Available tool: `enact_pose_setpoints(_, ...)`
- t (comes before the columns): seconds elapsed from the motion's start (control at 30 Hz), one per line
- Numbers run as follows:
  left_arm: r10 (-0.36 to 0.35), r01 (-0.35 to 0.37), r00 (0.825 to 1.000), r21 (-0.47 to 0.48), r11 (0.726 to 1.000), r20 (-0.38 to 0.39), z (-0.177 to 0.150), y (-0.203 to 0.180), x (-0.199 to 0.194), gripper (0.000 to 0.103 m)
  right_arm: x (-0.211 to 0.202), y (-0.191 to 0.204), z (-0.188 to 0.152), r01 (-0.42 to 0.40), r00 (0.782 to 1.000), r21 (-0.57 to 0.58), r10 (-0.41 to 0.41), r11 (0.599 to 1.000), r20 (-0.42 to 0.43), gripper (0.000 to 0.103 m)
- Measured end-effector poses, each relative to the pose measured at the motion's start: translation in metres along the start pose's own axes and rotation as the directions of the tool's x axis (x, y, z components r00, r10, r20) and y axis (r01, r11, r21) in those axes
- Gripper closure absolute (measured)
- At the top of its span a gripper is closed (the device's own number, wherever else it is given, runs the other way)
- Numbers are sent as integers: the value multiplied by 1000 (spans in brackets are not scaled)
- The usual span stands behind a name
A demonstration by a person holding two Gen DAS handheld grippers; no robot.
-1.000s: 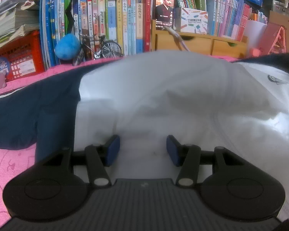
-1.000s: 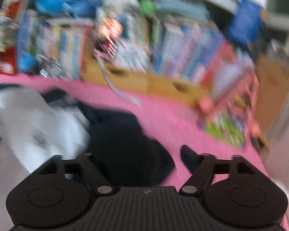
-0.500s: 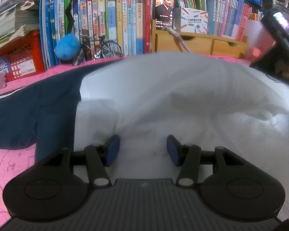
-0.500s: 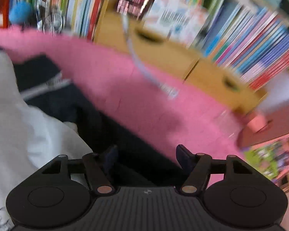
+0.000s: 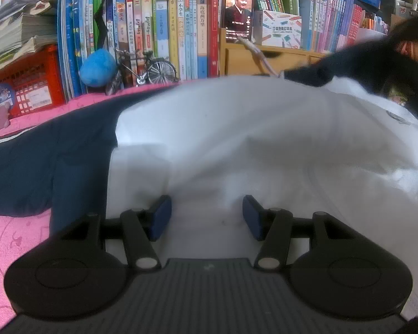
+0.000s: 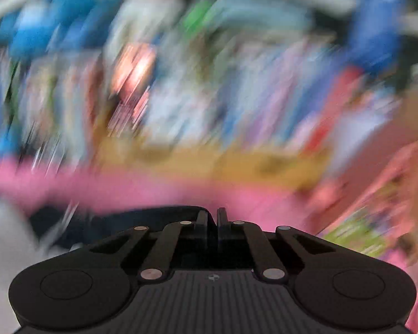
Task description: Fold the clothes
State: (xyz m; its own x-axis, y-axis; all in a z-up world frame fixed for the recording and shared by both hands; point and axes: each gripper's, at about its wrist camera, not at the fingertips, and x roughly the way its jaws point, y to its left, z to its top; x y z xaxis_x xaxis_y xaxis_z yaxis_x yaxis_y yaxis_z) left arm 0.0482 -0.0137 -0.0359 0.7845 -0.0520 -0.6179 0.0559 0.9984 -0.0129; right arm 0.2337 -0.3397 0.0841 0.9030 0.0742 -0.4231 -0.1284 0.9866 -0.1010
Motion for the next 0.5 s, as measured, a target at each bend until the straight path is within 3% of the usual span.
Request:
enact_pose_setpoints(0.03,-1,1,1000,0,1000,0,0,0,0,47,-21,-24,3,56,995,72,-61,996,77,96)
enact_pose_setpoints(0.1,-2,2,1000,-1,1000,0,0,1,0,47,-62,-74,8,149,957,229,-198,962,213,96)
enact_pose_setpoints(0.17,-1,1,1000,0,1000,0,0,1,0,47,-91,-117,-4,264,910,327,-347,907,226,95)
enact_pose_setpoints(0.3,-1,1,1000,0,1000,0,0,1,0,47,-103,-193,-64,377,911,431,-413,820,-10,91)
enact_pose_setpoints(0.37,1,-1,1000,1,1000,0,0,0,1,47,-100,-204,-95,393,916,420,-390,818,-97,90)
enact_pose_setpoints(0.4,2,-2,1000,2,1000,1,-1,0,0,47,-99,-210,-110,400,915,414,-377,817,-140,85)
enact_pose_setpoints(0.47,4,-4,1000,3,1000,1,-1,-1,0,47,-94,-203,-118,348,938,407,-312,845,-154,71)
enact_pose_setpoints(0.5,5,-5,1000,5,1000,1,-1,-1,0,47,-91,-196,-117,310,951,400,-273,863,-148,56)
